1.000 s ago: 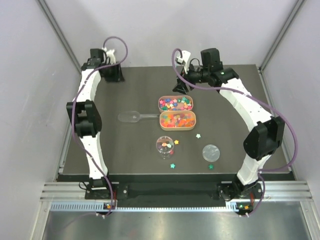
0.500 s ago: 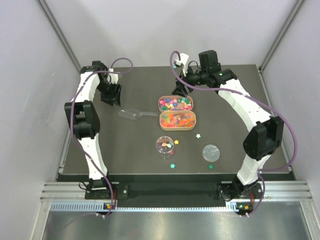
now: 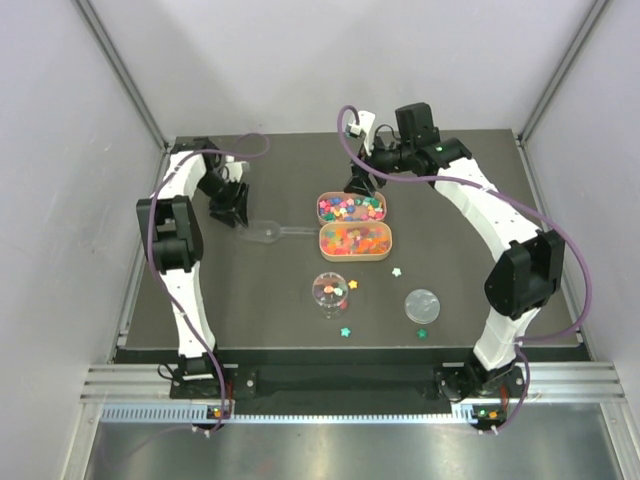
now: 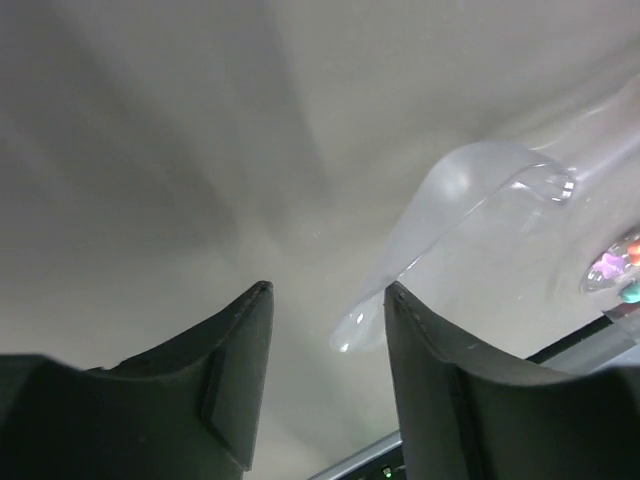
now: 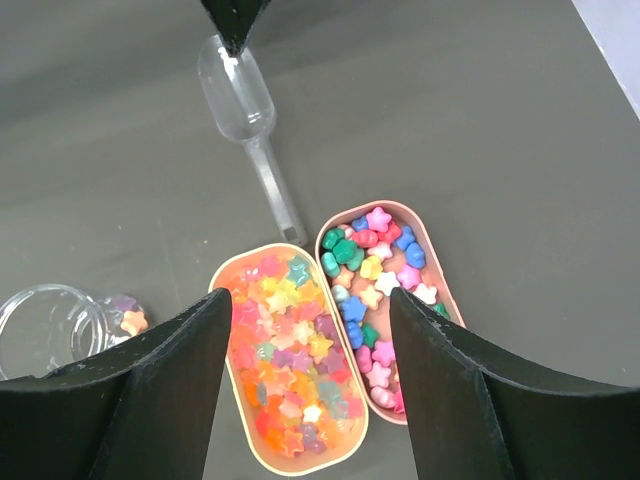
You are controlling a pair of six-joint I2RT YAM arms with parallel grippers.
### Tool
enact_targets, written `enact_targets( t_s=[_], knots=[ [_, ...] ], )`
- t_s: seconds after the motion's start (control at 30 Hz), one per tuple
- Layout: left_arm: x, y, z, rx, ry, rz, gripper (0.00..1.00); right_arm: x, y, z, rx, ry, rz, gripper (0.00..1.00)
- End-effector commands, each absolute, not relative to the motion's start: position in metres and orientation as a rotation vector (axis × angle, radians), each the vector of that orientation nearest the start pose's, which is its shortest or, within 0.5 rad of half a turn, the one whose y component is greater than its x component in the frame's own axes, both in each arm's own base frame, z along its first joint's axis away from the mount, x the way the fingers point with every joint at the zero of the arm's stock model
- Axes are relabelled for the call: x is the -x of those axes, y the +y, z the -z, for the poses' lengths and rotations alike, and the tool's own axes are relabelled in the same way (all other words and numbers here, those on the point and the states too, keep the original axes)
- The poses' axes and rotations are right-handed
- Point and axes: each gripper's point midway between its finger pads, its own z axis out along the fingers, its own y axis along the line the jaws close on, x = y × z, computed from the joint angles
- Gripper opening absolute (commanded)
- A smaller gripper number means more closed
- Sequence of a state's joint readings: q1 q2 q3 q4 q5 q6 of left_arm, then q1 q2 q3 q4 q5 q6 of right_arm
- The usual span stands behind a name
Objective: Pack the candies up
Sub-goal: Pick up the spatula from the center of the board.
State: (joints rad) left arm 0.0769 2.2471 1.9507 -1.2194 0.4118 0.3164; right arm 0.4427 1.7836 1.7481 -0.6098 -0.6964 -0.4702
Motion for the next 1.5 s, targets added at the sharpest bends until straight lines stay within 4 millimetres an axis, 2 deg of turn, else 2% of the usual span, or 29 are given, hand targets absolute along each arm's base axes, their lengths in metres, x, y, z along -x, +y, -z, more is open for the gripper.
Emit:
enact_targets(
  t_s=[0.0,0.07,0.1,0.17,0.23,0.3,0.37,0.47,0.5,0.57,0.7,0.8,0.83,0.87,0.9,0.93,0.97,1.0,1.17,1.3,1.33,1.43,1.47],
  knots=[
    [-0.421,-0.032,-0.06,-0.355,2.912,0.658,0.5,-0.382,0.298,-0.266,1.295,1.683,-0.764,0.64],
    [-0.42,-0.033,-0.059,-0.371,2.915,0.665,0.44,-0.383,0.298,-0.267,1.292,1.683,-0.76,0.64],
    [-0.419,-0.033,-0.058,-0.374,2.915,0.673,0.34,-0.384,0.298,-0.266,1.291,1.684,-0.757,0.64],
    [-0.418,-0.037,-0.058,-0.388,2.903,0.714,0.19,-0.384,0.298,-0.264,1.292,1.687,-0.758,0.64],
    [-0.416,-0.051,-0.064,-0.398,2.871,0.852,0.0,-0.385,0.299,-0.262,1.293,1.691,-0.757,0.64],
    [-0.412,-0.06,-0.064,-0.409,2.859,0.968,0.0,-0.385,0.298,-0.259,1.295,1.699,-0.759,0.64],
    [-0.408,-0.068,-0.079,-0.412,2.815,1.103,0.0,-0.386,0.296,-0.255,1.306,1.706,-0.749,0.63],
    [-0.418,-0.055,-0.095,-0.341,2.719,1.161,0.0,-0.387,0.291,-0.251,1.313,1.719,-0.732,0.61],
    [-0.422,-0.042,-0.102,-0.298,2.682,1.172,0.0,-0.387,0.291,-0.252,1.315,1.714,-0.73,0.61],
    [-0.424,-0.032,-0.115,-0.272,2.62,1.228,0.0,-0.389,0.291,-0.254,1.323,1.708,-0.723,0.6],
    [-0.429,0.011,-0.124,-0.22,2.593,1.168,0.0,-0.399,0.296,-0.256,1.31,1.714,-0.732,0.6],
    [-0.427,0.021,-0.134,-0.231,2.515,1.191,0.0,-0.41,0.302,-0.254,1.295,1.738,-0.744,0.6],
    [-0.423,0.02,-0.13,-0.264,2.508,1.199,0.0,-0.413,0.304,-0.254,1.3,1.74,-0.747,0.6],
    [-0.42,0.016,-0.133,-0.278,2.493,1.213,0.0,-0.415,0.305,-0.267,1.311,1.724,-0.744,0.61],
    [-0.419,0.011,-0.135,-0.292,2.468,1.241,0.0,-0.42,0.31,-0.256,1.358,1.712,-0.762,0.62],
    [-0.415,0.002,-0.138,-0.307,2.405,1.311,0.0,-0.417,0.31,-0.255,1.387,1.719,-0.776,0.63],
    [-0.413,-0.003,-0.149,-0.324,2.361,1.325,0.0,-0.421,0.314,-0.274,1.411,1.648,-0.763,0.63],
    [-0.412,-0.009,-0.152,-0.335,2.342,1.348,0.0,-0.423,0.318,-0.268,1.461,1.607,-0.768,0.66],
    [-0.403,-0.035,-0.172,-0.398,2.244,1.419,0.0,-0.428,0.328,-0.282,1.515,1.458,-0.768,0.7],
    [-0.401,-0.06,-0.185,-0.438,2.196,1.483,0.0,-0.42,0.338,-0.275,1.558,1.415,-0.827,0.73],
    [-0.401,-0.065,-0.187,-0.459,2.194,1.482,0.0,-0.412,0.34,-0.269,1.587,1.419,-0.846,0.73],
    [-0.399,-0.092,-0.195,-0.585,2.173,1.474,0.0,-0.407,0.341,-0.259,1.655,1.383,-0.814,0.74],
    [-0.396,-0.106,-0.196,-0.643,2.176,1.475,0.0,-0.407,0.34,-0.257,1.662,1.38,-0.807,0.74]
  ],
)
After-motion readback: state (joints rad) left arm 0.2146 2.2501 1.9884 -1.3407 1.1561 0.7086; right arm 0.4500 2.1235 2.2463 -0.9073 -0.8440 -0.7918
